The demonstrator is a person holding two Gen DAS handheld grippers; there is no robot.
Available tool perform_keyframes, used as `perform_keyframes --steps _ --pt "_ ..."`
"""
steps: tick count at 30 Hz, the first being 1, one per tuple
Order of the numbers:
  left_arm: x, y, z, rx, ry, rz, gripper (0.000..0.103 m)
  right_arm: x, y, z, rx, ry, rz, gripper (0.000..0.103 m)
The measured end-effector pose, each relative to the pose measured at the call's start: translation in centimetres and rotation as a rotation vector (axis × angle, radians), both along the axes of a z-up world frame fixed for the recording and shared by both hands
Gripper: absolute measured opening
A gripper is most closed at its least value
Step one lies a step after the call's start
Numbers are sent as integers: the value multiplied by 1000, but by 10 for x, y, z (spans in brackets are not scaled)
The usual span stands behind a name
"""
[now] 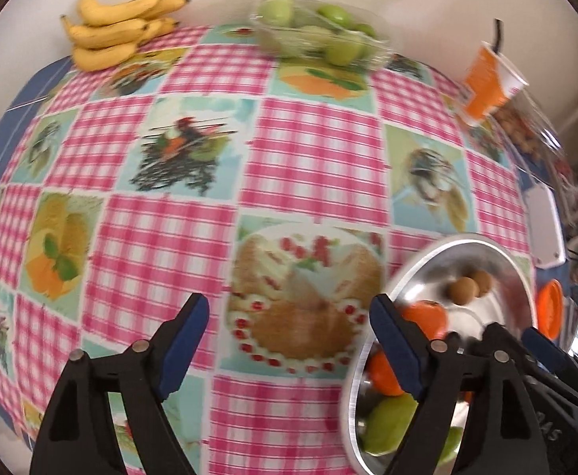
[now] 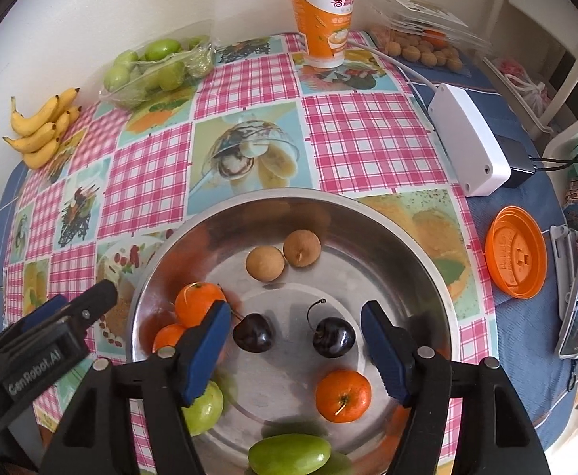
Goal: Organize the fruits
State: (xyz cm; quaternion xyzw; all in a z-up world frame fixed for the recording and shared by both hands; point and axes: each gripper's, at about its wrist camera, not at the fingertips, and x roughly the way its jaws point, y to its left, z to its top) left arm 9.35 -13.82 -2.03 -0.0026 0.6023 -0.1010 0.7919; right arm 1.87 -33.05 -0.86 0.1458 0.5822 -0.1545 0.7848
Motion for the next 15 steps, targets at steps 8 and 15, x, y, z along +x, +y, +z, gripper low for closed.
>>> perform_keyframes --steps 8,15 --pt "4 12 -16 21 47 53 94 1 -3 -2 15 -7 -17 85" --pt "5 18 -19 39 50 83 94 1 0 0 4 -26 -22 103"
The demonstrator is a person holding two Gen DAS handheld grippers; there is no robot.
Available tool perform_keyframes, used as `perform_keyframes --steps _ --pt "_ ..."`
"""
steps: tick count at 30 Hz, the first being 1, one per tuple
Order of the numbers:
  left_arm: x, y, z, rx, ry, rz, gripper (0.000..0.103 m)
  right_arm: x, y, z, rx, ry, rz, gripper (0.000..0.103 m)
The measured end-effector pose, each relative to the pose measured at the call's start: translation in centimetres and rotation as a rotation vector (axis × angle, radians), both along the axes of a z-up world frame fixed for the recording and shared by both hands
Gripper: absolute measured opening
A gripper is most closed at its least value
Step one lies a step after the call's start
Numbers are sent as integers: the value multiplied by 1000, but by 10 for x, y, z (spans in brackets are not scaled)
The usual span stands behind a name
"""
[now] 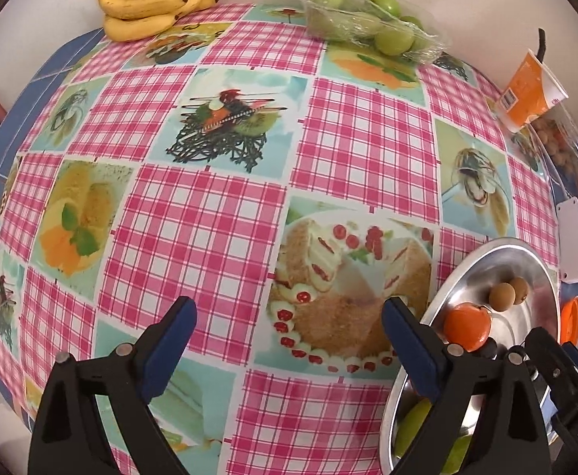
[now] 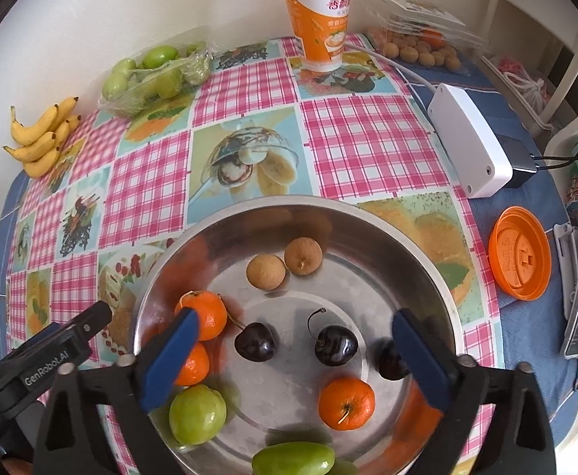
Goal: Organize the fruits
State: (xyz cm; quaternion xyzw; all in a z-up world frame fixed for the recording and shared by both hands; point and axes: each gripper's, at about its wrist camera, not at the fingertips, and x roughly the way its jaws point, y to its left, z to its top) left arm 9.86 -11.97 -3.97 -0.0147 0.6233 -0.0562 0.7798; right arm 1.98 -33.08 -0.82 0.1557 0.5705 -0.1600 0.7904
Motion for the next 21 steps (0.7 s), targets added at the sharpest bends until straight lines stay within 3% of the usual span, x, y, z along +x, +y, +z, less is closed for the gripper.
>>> perform_keyframes --steps 3,9,14,18,21 --pt "0 1 1 17 -9 -3 94 0 1 2 -2 -12 1 103" --pt "1 -4 11 121 -66 -14 94 0 3 4 -11 -15 8 103" --pt "-1 2 22 111 -84 4 94 1 4 8 -24 -24 11 103" --pt "-5 6 29 197 -105 18 94 0 5 12 -32 -30 11 103" --pt "-8 13 30 172 -85 18 94 -2 7 16 -43 -36 8 103"
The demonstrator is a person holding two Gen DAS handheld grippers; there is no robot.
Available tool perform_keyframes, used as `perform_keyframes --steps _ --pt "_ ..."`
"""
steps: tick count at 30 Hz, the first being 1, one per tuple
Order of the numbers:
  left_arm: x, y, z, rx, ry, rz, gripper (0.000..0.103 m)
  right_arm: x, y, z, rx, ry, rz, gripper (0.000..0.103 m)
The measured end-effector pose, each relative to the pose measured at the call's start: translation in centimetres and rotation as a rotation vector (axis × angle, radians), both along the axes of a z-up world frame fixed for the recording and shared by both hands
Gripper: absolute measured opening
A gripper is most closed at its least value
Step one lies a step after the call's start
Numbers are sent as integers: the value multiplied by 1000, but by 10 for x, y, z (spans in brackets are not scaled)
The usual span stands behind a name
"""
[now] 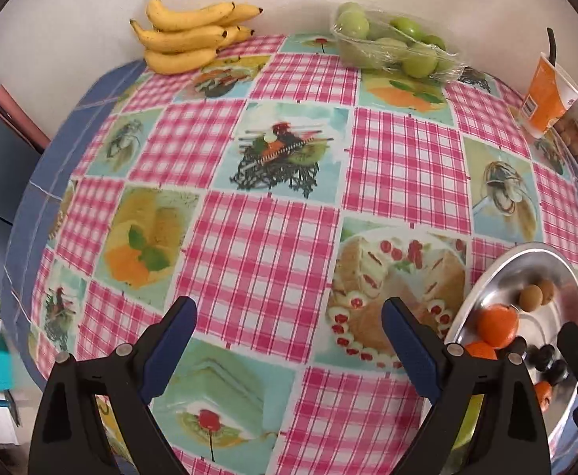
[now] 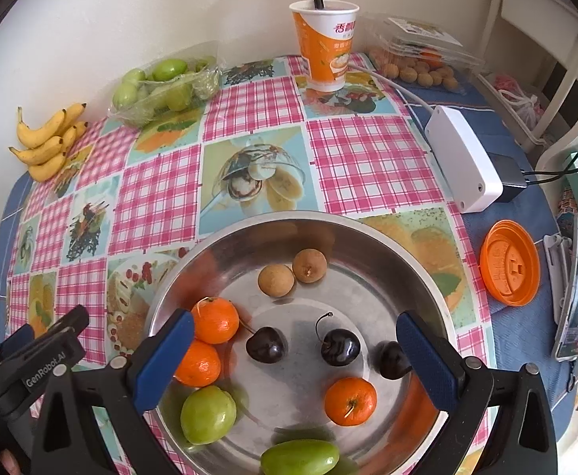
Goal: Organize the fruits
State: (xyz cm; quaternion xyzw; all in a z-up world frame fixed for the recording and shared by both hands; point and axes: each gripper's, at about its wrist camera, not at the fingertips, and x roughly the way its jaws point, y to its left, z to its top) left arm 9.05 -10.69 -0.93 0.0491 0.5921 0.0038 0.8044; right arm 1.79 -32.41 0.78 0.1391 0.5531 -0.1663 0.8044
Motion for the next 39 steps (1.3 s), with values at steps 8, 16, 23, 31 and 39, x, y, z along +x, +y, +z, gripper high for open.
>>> perform_keyframes --steps 8,16,23,31,39 --pt "-16 20 5 58 26 -10 94 -6 10 7 -1 -14 3 103" --pt "-31 43 22 65 3 -31 94 -18 26 9 11 -30 7 103" --pt "-48 68 29 57 -22 -57 94 -34 46 10 -5 -37 30 103" --pt "-66 89 15 39 -6 -88 94 -59 70 10 -51 -34 59 103" --pt "-85 85 12 28 -9 -141 94 -81 77 -1 -54 -14 58 103"
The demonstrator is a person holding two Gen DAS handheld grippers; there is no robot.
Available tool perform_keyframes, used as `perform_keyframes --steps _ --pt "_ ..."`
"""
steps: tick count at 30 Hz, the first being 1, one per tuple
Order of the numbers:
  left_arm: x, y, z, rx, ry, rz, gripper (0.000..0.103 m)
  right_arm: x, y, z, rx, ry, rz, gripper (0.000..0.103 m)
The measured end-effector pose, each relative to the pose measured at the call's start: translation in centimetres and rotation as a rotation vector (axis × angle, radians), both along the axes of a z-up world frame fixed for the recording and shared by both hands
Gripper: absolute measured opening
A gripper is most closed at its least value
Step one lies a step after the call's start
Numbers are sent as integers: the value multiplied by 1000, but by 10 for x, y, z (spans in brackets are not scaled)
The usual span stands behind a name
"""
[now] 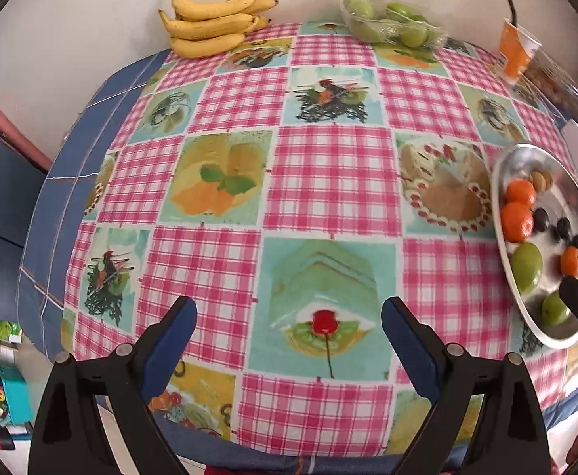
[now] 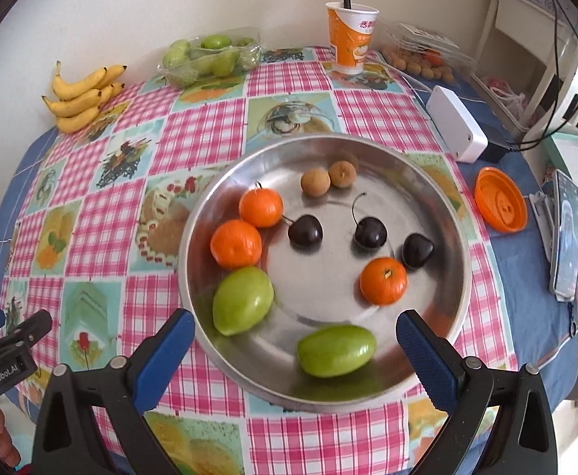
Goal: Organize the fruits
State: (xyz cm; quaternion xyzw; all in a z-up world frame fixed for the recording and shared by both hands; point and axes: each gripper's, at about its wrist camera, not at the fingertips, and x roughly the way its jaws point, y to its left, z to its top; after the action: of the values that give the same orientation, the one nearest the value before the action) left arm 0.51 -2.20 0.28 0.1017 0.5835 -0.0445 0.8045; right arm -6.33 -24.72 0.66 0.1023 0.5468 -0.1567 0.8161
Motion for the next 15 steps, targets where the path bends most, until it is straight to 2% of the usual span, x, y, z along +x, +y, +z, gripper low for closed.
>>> perform_keyframes --steps 4,15 --pt "-3 -5 5 1 -24 -21 94 -7 3 -1 4 -2 6 103" --pt "-3 -7 6 -9 -19 -18 94 -5 4 0 12 -14 22 103"
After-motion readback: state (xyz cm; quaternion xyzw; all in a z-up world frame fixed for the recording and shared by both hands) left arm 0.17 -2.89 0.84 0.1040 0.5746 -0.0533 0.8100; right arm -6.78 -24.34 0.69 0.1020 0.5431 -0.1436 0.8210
